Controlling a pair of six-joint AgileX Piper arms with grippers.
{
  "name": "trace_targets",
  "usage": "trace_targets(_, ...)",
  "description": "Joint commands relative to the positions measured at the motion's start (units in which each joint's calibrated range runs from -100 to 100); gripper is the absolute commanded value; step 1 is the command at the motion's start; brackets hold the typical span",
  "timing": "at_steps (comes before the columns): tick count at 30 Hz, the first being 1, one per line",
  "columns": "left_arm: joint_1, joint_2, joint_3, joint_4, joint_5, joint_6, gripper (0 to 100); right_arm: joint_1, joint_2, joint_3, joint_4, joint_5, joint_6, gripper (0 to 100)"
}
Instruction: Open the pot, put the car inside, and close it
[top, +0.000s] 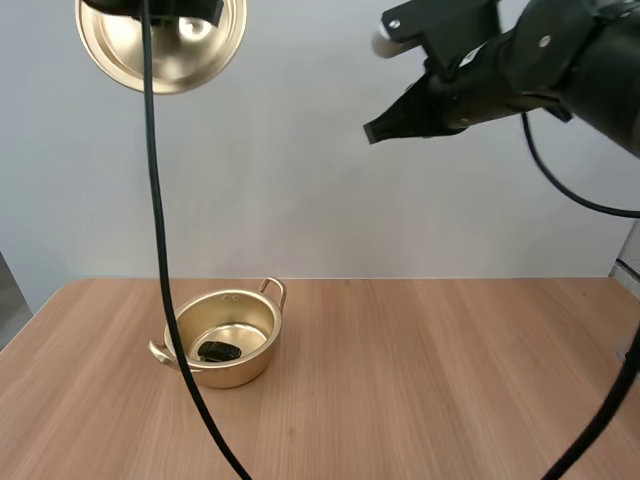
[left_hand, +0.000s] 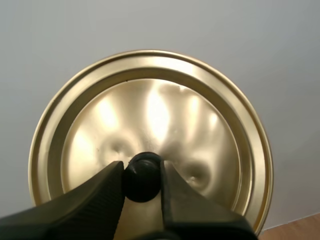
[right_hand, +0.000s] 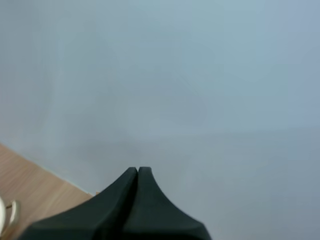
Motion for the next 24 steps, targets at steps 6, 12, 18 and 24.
trace_targets(6,-0.01,5.6,33.7,-0.6,-10.3,0.2,0,-1.2,-8.2,0.0,0.1,-6.1,0.2,0)
trace_targets(12,-0.01,12.2,40.4,-5.4,-4.7,4.4,0,-1.7,-9.3,0.0,-0.7,-10.2,1.9,0)
trace_targets(18,-0.01,16.0,42.2,-6.4,3.3,5.2,0,-1.8,-9.3,0.0,-0.7,-10.7,2.0,0)
trace_targets(24,-0.01,19.0,42.2,-6.4,7.7,5.7,0,-1.8,-9.1,0.0,-0.7,-10.6,2.0,0)
